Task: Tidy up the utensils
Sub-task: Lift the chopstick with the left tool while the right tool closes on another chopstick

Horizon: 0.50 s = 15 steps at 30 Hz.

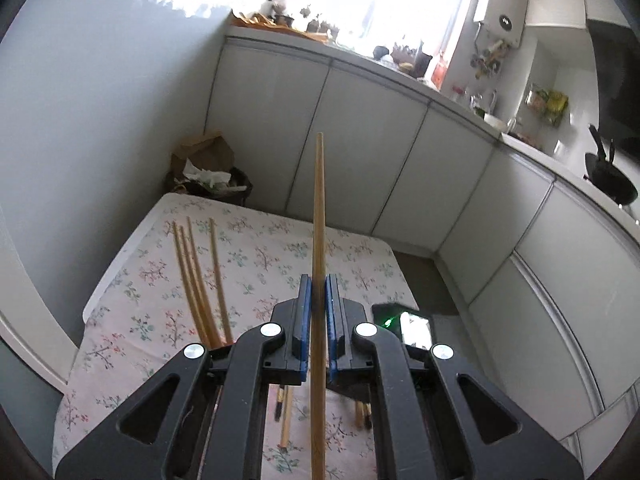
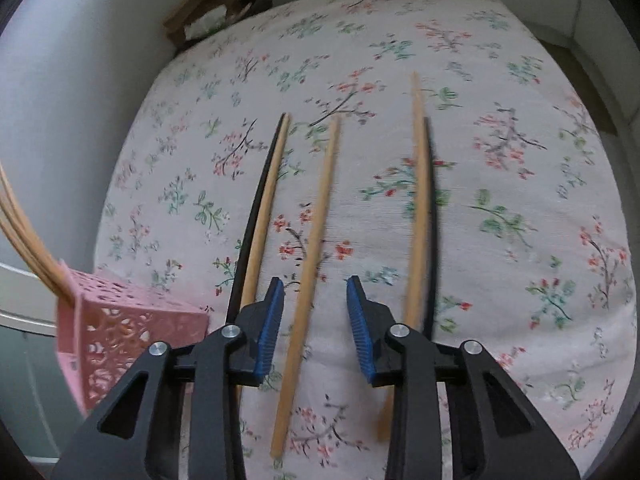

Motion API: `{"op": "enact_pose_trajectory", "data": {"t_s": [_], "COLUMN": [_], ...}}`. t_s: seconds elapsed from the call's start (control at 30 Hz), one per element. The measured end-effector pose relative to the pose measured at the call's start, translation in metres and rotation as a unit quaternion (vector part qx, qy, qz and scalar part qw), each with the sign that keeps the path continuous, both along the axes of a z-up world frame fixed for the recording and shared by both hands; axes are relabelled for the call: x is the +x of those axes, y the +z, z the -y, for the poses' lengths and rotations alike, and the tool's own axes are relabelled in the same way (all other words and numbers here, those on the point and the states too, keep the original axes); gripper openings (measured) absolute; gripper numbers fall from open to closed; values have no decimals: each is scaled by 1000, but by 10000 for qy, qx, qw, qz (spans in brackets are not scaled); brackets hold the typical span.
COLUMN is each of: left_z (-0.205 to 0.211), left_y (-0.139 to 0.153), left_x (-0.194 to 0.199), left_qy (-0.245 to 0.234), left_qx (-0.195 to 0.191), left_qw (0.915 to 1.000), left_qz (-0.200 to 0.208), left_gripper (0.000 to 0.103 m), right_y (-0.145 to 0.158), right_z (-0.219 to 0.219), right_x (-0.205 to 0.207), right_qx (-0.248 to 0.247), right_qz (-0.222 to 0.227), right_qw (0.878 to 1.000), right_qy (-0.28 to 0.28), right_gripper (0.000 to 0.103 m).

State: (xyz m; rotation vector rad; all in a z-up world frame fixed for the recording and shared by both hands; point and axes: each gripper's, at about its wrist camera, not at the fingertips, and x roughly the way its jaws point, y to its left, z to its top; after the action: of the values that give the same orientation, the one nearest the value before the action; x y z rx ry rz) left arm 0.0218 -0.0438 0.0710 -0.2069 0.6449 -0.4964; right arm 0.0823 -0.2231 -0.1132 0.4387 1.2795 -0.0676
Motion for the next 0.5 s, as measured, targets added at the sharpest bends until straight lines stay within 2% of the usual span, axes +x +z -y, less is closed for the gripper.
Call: {"op": "enact_pose_trajectory", "data": {"t_s": [0.07,0.13,0.17,0.2,0.3,0.37,0.5], "left_z": [-8,-16,-19,-21,-32,-42,-55], "left_y": [2,2,2,1,0,0,-1], "left_x": [-1,0,0,1,2,4,8], "left_qy": [57,69,78,96,187,260,389], "left_qx": [-105,-170,-170,-160,-282,-427,-582], "left_qw": [9999,9998,9998,9998,9994,9987,9974], "left_qz": [-13,2,31,64,97,121,184], "left_gripper": [6,6,6,6,6,6,6], "right_y": [-3,-5,-7,-5,23,52,100], "right_z": [-5,-10,-14,-15,-15,-8,3], "right_x": [4,10,12,10,8,4,-12], "right_qx": [-160,-355,-414,-420,-557,-501,-310], "right_qz": [-10,18,11,33,470,963,1863], "right_qw": [9999,9994,9991,9990,9973,9941,9816], "right_qy": [14,55,113,145,100,-44,-271], "right_gripper": [27,18,9,8,7,7,7]}}
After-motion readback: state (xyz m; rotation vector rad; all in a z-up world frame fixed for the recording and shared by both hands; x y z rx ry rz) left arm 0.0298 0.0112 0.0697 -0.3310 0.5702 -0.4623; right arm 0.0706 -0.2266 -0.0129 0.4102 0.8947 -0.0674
